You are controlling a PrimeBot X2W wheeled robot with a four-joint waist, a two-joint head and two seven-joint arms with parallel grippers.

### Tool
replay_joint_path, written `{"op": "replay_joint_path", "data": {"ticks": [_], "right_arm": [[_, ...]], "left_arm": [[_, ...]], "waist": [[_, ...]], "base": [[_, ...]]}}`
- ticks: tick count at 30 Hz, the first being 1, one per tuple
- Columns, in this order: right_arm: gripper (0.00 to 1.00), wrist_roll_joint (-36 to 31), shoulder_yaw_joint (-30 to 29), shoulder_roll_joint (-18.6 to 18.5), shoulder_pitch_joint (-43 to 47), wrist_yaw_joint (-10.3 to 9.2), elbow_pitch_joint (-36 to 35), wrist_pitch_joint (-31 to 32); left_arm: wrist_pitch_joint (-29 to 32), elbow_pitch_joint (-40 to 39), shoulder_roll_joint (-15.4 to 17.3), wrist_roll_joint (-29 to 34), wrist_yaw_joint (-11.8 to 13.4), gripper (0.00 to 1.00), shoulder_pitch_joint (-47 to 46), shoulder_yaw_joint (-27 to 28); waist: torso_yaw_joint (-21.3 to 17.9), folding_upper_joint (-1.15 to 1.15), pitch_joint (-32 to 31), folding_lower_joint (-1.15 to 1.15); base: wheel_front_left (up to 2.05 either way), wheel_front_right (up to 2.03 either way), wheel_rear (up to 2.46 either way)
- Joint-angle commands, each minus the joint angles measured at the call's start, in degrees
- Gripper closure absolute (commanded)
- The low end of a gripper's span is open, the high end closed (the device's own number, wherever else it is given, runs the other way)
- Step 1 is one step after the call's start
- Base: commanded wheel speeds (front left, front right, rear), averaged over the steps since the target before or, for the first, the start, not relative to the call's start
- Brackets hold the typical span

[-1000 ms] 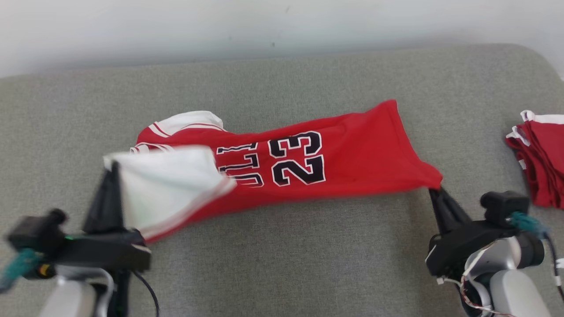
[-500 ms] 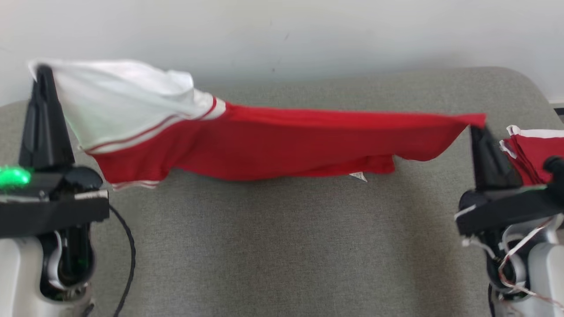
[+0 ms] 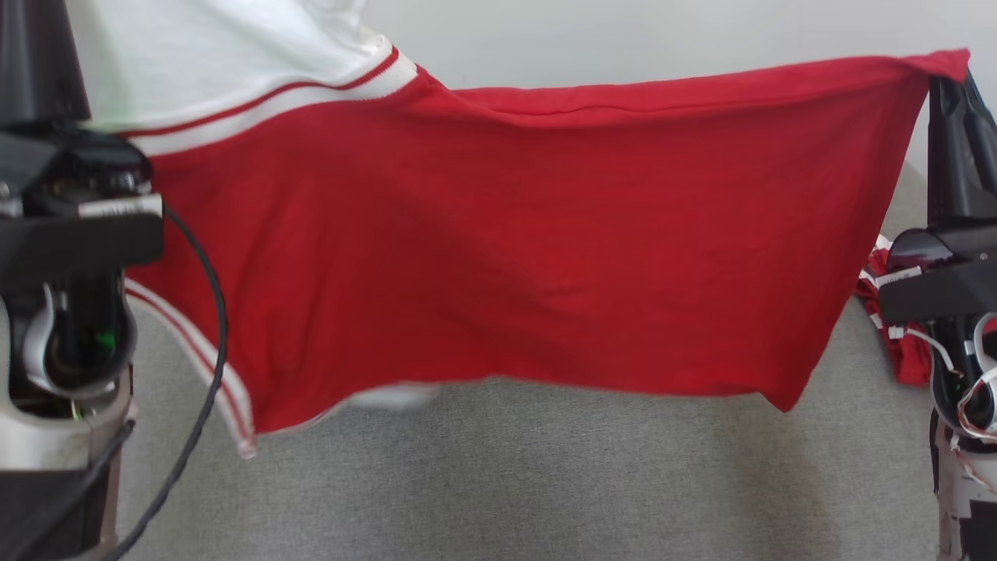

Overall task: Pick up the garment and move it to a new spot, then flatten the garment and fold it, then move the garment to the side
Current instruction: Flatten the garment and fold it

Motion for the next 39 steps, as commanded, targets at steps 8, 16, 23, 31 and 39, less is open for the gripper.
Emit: {"op": "replay_joint_path", "data": {"ticks": [8, 16, 23, 31, 39], "right_arm": [[1.0, -0.3, 0.6, -2.1, -3.7, -0.12, 1.6, 1.4], [1.0, 1.2, 4.4, -3.5, -7.0, -0.12, 6.8, 3.0], [1.0, 1.2, 7.3, -3.5, -11.8, -0.12, 13.2, 0.7], [1.0, 1.2, 7.9, -4.3, -13.2, -0.12, 14.3, -0.3], [1.0, 1.0, 8.6, -4.3, -14.5, -0.12, 14.0, 0.5]], "left_arm": [[1.4, 4.0, -1.0, -0.6, 0.3, 1.0, -7.6, -1.2], [2.1, 12.5, -0.3, 2.8, -0.7, 1.0, -15.0, -5.5], [-0.6, 19.5, 0.7, 3.9, -1.4, 1.0, -20.7, -6.0], [-1.3, 22.0, 1.2, 3.2, -1.6, 1.0, -23.5, -7.1], [-0.2, 24.0, 1.7, 2.6, -1.9, 1.0, -27.1, -9.2]], "waist": [[-1.5, 0.0, 0.2, 0.0], [-2.7, 0.0, 3.8, 0.0], [-3.7, 0.0, 6.3, 0.0], [-3.6, 0.0, 6.1, 0.0], [-3.6, 0.0, 6.5, 0.0]], "base": [[0.0, 0.0, 0.0], [0.0, 0.0, 0.0], [0.0, 0.0, 0.0], [0.0, 0.0, 0.0], [0.0, 0.0, 0.0]]}}
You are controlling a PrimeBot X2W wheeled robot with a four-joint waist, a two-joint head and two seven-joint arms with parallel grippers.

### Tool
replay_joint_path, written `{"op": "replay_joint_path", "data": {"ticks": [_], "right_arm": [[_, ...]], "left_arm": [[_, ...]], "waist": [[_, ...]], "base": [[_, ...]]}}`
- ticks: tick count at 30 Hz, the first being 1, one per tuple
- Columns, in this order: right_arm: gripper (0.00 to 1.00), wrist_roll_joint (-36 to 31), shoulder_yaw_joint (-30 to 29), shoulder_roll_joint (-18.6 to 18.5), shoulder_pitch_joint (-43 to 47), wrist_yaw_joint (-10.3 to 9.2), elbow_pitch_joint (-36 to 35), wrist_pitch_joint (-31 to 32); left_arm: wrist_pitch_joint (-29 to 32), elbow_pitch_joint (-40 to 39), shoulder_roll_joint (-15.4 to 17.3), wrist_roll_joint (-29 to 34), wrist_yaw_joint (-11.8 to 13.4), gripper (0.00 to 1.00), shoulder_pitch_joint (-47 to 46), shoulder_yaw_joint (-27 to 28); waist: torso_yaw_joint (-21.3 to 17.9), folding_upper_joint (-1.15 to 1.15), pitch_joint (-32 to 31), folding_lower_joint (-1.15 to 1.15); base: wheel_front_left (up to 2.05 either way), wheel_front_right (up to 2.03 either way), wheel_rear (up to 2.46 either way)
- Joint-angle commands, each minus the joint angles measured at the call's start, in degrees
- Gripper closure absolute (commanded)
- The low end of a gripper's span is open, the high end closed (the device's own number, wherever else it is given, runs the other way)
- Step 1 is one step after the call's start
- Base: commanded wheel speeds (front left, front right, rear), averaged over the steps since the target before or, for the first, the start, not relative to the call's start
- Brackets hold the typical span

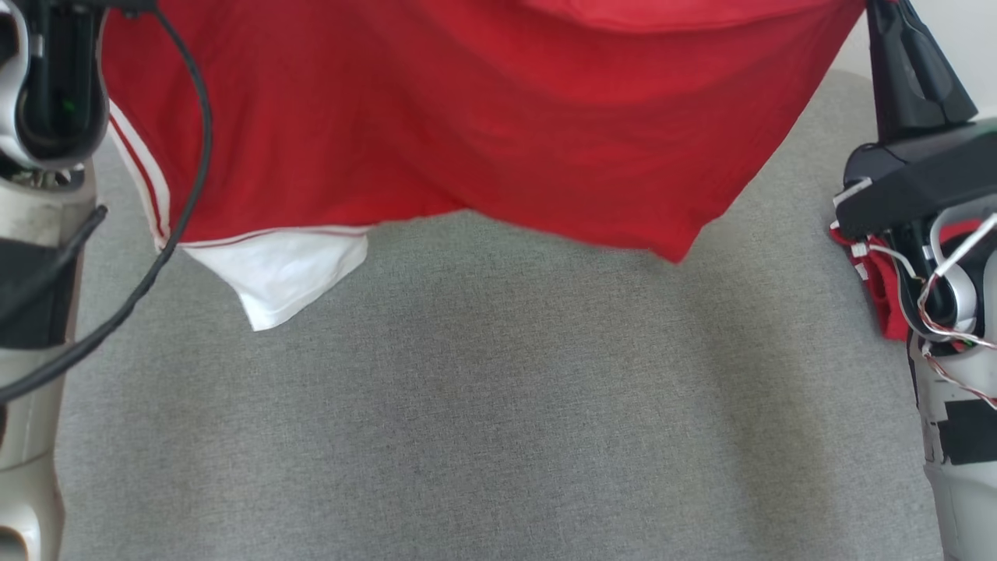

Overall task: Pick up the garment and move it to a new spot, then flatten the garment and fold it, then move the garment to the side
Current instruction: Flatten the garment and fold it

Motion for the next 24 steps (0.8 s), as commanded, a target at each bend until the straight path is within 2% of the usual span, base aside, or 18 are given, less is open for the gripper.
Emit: {"op": "replay_joint_path", "data": {"ticks": [1, 5, 8, 15, 19, 24], "right_arm": [[1.0, 0.0, 0.3, 0.3, -0.9, -0.12, 0.0, -0.1], [1.0, 0.5, 1.8, 0.7, -2.7, -0.12, 1.5, -0.3], [1.0, 0.9, 3.1, 0.9, -5.6, -0.12, 4.0, -0.5], [1.0, -2.1, 3.9, 3.2, -15.7, -0.12, 15.3, -6.6], [1.0, -6.1, 2.1, 4.8, -21.8, -0.12, 21.1, -13.1], [1.0, -11.9, -2.1, 6.1, -27.2, -0.12, 25.3, -21.7]], "left_arm": [[0.0, 0.3, 0.3, -0.4, -0.4, 1.0, -0.9, -0.1], [-0.4, 2.5, 0.6, 0.1, -0.3, 1.0, -2.8, -0.6], [-2.0, 4.6, 1.7, 2.7, 0.2, 1.0, -5.2, -1.0], [-6.0, 7.8, 3.1, 9.4, 0.4, 1.0, -12.2, -0.6], [-6.4, 4.1, 1.4, 12.9, 0.3, 1.0, -15.7, 2.9], [-6.4, -4.0, -2.4, 17.8, -0.3, 1.0, -14.9, 7.5]], "waist": [[-0.1, -0.01, 0.4, -0.01], [-0.7, -0.01, 2.0, -0.01], [-1.3, -0.01, 3.8, -0.01], [-3.6, -0.01, 9.3, -0.01], [-4.2, -0.01, 12.5, -0.01], [-3.2, -0.01, 15.6, -0.01]], "base": [[0.0, 0.0, 0.0], [0.0, 0.0, 0.0], [0.0, 0.0, 0.0], [0.0, 0.0, 0.0], [0.0, 0.0, 0.0], [0.0, 0.0, 0.0]]}}
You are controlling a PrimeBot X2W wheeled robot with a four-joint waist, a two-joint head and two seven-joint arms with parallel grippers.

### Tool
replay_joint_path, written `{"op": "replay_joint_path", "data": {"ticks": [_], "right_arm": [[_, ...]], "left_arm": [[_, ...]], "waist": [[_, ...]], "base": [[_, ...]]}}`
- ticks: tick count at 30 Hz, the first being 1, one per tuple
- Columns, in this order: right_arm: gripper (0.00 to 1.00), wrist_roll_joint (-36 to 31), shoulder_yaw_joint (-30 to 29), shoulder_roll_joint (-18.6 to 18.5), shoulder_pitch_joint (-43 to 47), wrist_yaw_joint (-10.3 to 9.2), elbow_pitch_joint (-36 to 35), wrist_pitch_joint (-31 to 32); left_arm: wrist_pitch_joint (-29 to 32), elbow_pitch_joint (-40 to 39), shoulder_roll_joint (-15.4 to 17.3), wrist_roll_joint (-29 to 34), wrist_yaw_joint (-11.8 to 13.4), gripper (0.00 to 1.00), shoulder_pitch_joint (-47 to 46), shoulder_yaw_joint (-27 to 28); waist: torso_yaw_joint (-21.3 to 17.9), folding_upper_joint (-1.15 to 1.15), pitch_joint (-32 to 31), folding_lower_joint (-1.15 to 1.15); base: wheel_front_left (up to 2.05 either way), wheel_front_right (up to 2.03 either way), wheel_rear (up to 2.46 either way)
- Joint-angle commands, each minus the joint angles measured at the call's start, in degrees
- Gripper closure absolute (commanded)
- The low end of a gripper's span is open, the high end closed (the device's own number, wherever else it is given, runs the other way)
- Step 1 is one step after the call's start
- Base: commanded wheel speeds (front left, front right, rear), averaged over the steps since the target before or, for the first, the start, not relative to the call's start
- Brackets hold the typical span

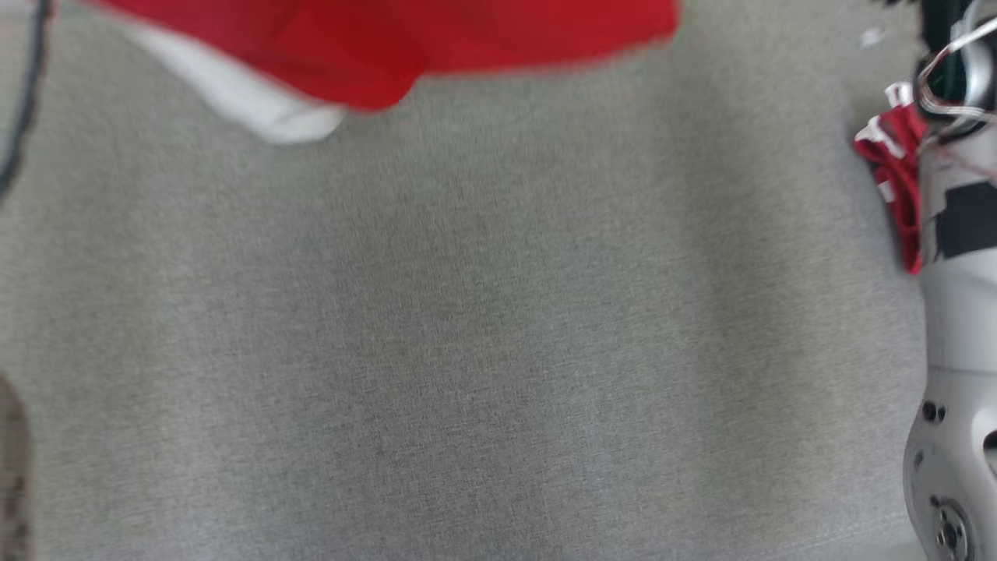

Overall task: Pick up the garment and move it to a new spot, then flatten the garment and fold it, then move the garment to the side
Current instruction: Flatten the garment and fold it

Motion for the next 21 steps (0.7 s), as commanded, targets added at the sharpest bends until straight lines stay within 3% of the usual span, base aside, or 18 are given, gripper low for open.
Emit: {"op": "replay_joint_path", "data": {"ticks": [1, 6, 12, 14, 21], "right_arm": [[1.0, -2.4, -0.9, 0.8, -1.3, -0.12, 0.9, -1.8], [1.0, -6.0, -0.7, 1.0, -0.7, -0.12, 4.2, -3.2], [1.0, -8.2, 1.8, -0.8, 2.9, -0.12, 6.8, -0.6], [1.0, -8.2, 2.9, -1.9, 5.2, -0.12, 6.5, 1.7], [1.0, -0.2, 6.8, -7.3, 20.3, -0.12, -4.5, 16.1]], "left_arm": [[-0.1, -1.6, -1.6, 1.1, -0.4, 1.0, 1.4, 1.0], [-0.1, -4.3, -2.6, 2.9, -0.3, 1.0, 5.4, -0.8], [-0.2, -5.2, -2.4, 4.2, -0.3, 1.0, 12.4, -0.7], [-0.2, -5.8, -2.2, 4.8, -0.3, 1.0, 16.0, -1.2], [0.3, -9.7, -3.1, -3.2, -0.3, 1.0, 35.1, -3.0]], "waist": [[0.4, -0.01, 3.3, -0.01], [1.9, -0.01, 5.0, -0.01], [3.2, -0.01, 4.5, -0.01], [3.6, -0.01, 3.5, -0.01], [5.2, -0.01, -3.4, -0.01]], "base": [[0.0, 0.0, 0.0], [0.0, 0.0, 0.0], [0.0, 0.0, 0.0], [0.0, 0.0, 0.0], [0.0, 0.0, 0.0]]}}
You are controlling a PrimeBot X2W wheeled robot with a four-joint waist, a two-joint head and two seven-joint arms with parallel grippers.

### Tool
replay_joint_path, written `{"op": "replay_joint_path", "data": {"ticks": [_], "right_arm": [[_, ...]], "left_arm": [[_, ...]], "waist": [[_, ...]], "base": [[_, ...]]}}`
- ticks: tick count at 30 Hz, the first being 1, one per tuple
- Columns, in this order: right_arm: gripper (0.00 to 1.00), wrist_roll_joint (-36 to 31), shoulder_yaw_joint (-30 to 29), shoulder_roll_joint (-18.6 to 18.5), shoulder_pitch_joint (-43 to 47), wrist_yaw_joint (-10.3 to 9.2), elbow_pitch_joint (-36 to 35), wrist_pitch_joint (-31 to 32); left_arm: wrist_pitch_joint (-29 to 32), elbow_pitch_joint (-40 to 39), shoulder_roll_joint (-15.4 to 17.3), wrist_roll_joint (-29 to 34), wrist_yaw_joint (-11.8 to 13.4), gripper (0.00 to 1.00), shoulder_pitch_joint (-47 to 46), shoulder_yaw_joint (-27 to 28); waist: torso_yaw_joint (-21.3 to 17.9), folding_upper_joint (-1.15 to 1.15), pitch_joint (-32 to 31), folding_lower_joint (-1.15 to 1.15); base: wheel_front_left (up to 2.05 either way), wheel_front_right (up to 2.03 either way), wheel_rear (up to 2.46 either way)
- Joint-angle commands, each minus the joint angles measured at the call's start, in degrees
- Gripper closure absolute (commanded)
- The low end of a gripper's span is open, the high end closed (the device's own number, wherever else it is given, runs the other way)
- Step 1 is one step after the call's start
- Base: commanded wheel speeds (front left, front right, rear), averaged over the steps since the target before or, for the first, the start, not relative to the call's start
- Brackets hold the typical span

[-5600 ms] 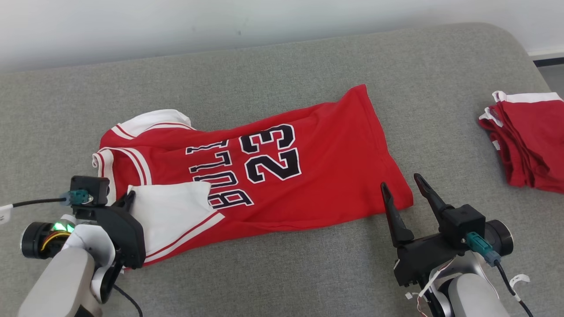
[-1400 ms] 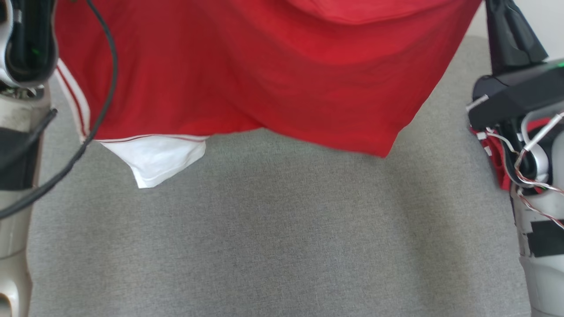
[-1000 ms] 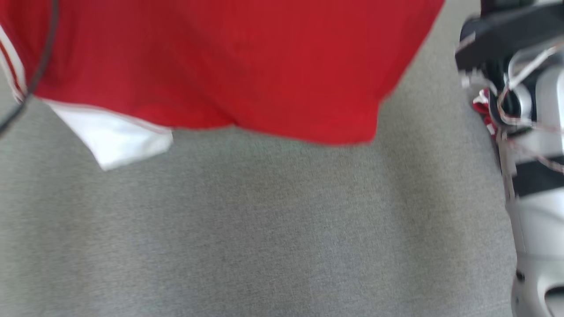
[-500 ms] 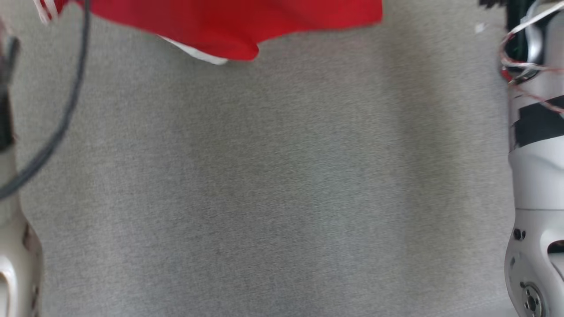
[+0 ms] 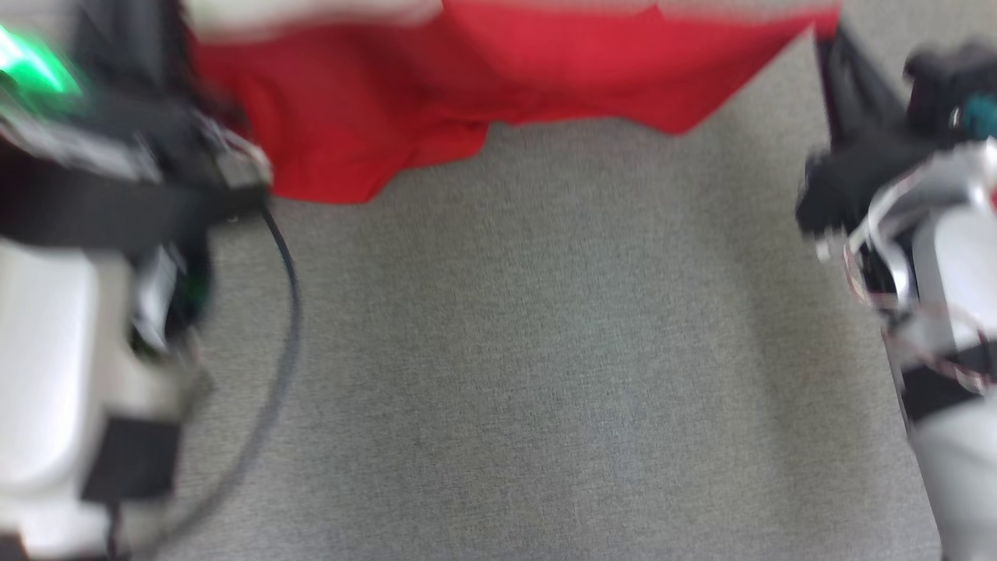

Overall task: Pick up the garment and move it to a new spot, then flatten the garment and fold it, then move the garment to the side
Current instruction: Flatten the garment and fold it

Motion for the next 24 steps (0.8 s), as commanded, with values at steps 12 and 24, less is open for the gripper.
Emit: {"op": "replay_joint_path", "data": {"ticks": [12, 24], "right_arm": [[1.0, 9.8, -6.5, -3.2, 29.1, -0.12, -22.3, 24.0], [1.0, 9.1, -17.4, 3.5, 48.7, -0.12, -29.2, 34.5]], "left_arm": [[12.6, -13.0, 7.5, -24.9, 0.1, 1.0, 32.5, -9.6], [18.5, -12.0, 10.9, -44.8, 1.3, 1.0, 54.4, -10.1]], "waist": [[2.8, 0.0, -11.3, 0.01], [4.8, 0.0, -16.3, 0.01]], "base": [[0.0, 0.0, 0.0], [0.0, 0.0, 0.0]]}}
